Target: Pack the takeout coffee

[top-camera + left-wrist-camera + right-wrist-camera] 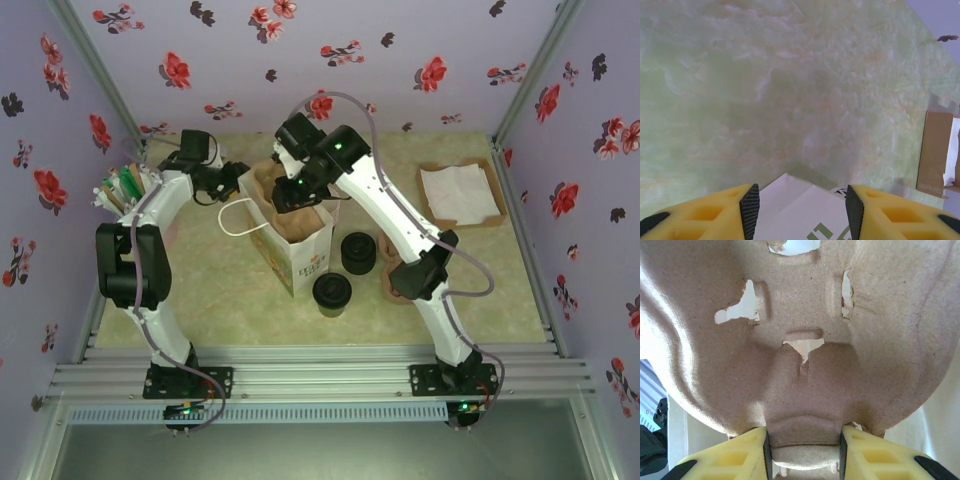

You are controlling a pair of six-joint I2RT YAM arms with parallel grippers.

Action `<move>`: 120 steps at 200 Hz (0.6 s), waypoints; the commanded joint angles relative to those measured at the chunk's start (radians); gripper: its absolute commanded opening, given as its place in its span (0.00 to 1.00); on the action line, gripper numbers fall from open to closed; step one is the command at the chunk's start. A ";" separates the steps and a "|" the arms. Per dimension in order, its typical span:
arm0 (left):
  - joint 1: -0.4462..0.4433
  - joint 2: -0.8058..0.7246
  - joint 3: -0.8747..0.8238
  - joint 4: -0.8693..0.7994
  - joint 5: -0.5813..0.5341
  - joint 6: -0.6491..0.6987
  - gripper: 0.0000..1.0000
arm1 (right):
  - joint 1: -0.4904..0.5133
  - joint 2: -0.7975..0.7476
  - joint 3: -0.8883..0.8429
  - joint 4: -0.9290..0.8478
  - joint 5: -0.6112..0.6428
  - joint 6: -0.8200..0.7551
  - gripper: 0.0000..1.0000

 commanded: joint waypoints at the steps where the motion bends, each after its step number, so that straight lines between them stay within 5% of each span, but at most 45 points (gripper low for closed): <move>1: -0.007 0.028 -0.019 0.019 0.018 0.030 0.52 | 0.011 0.034 0.030 -0.036 0.023 -0.007 0.36; 120: -0.009 0.031 -0.025 0.026 0.024 0.034 0.51 | 0.031 0.081 0.032 -0.051 0.080 0.010 0.36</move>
